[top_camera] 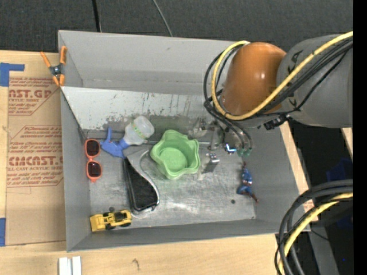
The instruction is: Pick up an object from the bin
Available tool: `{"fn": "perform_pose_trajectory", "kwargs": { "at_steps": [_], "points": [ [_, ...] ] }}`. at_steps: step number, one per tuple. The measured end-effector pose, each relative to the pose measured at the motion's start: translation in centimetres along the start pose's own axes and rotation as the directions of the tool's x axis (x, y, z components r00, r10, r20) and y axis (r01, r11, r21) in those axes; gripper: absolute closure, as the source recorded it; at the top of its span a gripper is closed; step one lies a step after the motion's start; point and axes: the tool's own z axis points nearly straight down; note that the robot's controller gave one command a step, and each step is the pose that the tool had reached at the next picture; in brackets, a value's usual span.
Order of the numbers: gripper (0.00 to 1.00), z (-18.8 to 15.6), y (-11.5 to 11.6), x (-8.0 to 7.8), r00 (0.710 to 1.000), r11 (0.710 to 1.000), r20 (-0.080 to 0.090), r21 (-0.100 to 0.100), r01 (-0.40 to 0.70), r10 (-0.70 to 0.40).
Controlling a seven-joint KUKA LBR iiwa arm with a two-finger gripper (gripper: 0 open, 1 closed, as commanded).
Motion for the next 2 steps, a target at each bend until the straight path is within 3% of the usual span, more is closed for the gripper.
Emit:
{"fn": "perform_pose_trajectory", "kwargs": {
  "at_steps": [1, 2],
  "points": [
    [0.00, 0.2, -5.3, 0.1, 1.000, 1.000, -0.001, 0.003, 0.013, -0.013],
    [0.00, 1.2, -0.6, -0.8, 0.977, 0.977, -0.002, 0.003, 0.215, -0.215]
  ]
}}
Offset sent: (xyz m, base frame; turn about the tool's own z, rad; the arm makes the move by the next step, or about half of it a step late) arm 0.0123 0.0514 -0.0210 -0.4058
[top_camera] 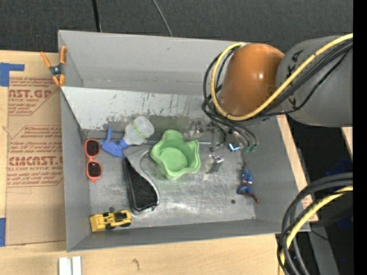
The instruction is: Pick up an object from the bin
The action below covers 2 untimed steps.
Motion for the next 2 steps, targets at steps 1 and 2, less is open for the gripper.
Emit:
{"fn": "perform_pose_trajectory", "kwargs": {
  "at_steps": [1, 2],
  "points": [
    [0.00, 0.0, 4.7, -1.6, 0.989, 0.989, 0.002, -0.004, 0.150, -0.150],
    [0.00, 5.5, 2.8, -1.4, 0.955, 0.955, 0.006, 0.000, 0.295, -0.295]
  ]
}}
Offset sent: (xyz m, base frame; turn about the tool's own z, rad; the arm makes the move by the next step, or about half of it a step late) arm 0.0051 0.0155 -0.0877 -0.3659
